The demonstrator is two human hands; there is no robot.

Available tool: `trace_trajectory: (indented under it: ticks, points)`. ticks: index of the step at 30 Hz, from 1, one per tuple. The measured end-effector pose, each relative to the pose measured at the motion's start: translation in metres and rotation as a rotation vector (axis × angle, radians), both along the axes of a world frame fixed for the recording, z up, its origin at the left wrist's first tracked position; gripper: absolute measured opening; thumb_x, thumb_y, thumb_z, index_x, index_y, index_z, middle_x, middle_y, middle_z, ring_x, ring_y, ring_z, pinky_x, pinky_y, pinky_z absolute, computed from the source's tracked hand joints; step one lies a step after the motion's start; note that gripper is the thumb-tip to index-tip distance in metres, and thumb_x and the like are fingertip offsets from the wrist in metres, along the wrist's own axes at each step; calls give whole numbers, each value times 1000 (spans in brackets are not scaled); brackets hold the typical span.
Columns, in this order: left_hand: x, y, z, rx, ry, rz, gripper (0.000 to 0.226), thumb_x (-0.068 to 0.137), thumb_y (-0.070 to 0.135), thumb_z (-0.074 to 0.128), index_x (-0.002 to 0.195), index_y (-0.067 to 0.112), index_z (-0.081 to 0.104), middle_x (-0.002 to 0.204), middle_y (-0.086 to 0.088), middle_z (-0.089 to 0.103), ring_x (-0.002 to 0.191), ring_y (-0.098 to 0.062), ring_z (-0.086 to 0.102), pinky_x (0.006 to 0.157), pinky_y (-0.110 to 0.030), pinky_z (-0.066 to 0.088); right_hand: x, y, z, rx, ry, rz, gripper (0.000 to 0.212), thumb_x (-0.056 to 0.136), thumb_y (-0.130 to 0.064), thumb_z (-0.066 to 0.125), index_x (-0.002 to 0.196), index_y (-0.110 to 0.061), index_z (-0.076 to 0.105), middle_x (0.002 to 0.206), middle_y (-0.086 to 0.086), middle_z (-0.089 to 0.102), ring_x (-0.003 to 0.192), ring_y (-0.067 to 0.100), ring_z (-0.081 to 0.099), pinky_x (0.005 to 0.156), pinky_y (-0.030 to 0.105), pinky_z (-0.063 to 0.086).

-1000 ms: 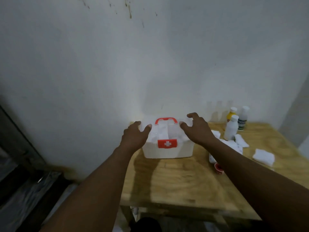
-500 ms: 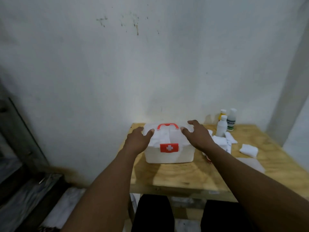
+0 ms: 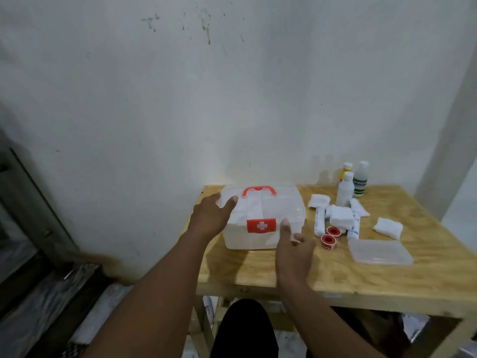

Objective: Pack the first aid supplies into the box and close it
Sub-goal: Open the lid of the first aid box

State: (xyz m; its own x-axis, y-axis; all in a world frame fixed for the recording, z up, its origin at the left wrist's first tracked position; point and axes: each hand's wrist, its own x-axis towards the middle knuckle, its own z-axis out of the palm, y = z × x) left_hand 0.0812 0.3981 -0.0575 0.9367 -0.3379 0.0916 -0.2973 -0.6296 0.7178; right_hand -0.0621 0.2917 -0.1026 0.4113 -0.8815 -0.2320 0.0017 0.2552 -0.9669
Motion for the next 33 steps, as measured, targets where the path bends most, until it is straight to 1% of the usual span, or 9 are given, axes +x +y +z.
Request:
trace_trajectory:
  ticks: [3, 6, 9, 13, 15, 20, 24, 28, 33]
  points:
    - [-2, 1, 0, 4, 2, -10, 92, 78, 84, 43, 146, 23, 49, 144, -7, 58, 118, -37, 62, 92, -54, 57, 11, 20, 9, 229, -72, 91, 46, 82, -59, 65, 94, -15, 63, 95, 4, 66, 85, 20, 61, 69, 31, 53]
    - [-2, 2, 1, 21, 14, -12, 96, 74, 87, 40, 146, 24, 49, 143, -7, 58, 117, -36, 63, 91, -53, 57, 15, 24, 22, 323, -93, 105, 37, 81, -55, 69, 78, -20, 58, 89, 7, 67, 76, 21, 61, 71, 30, 54]
    - [0, 1, 3, 30, 5, -13, 85, 82, 79, 46, 146, 23, 49, 143, -7, 58, 113, -35, 64, 87, -50, 60, 13, 21, 21, 292, -92, 128, 43, 77, -57, 71, 89, -17, 64, 93, 7, 70, 77, 20, 64, 66, 28, 53]
    - [3, 1, 0, 18, 10, -20, 92, 78, 83, 45, 148, 23, 45, 148, -7, 53, 121, -37, 60, 94, -54, 56, 12, 18, 29, 239, -159, 140, 24, 85, -43, 71, 87, -21, 63, 96, 4, 71, 87, 21, 69, 61, 29, 53]
    - [2, 0, -1, 50, 3, -29, 90, 82, 82, 42, 150, 22, 43, 150, -8, 52, 125, -37, 57, 97, -54, 54, 11, 19, 32, 215, -136, 154, 27, 87, -41, 69, 95, -16, 66, 92, 4, 72, 81, 20, 71, 59, 29, 54]
    - [-4, 2, -7, 72, -188, -109, 69, 96, 71, 29, 146, 26, 44, 145, -3, 56, 125, -26, 57, 101, -44, 50, 2, 9, 42, 30, -32, 276, 27, 94, -37, 60, 94, -11, 70, 75, 6, 75, 57, 17, 69, 44, 24, 45]
    - [-2, 12, -2, 26, -277, -149, 86, 83, 88, 20, 148, 35, 42, 150, 4, 51, 132, -22, 53, 107, -50, 47, -1, -12, 78, -34, -26, 423, 25, 94, -30, 59, 89, -8, 70, 66, 9, 73, 48, 18, 62, 39, 23, 38]
    - [-1, 16, 15, -47, -304, -133, 98, 71, 95, 29, 144, 33, 48, 144, 3, 57, 106, -15, 62, 94, -42, 55, 5, -29, 118, -10, -36, 520, 27, 91, -30, 60, 88, -5, 71, 62, 7, 70, 44, 17, 59, 40, 21, 36]
    - [13, 10, 38, -176, -317, -90, 85, 71, 91, 46, 127, 30, 66, 122, 7, 71, 92, -9, 69, 84, -37, 61, 21, -50, 151, -35, -28, 651, 28, 90, -34, 62, 89, -8, 72, 64, 4, 70, 43, 14, 58, 43, 21, 35]
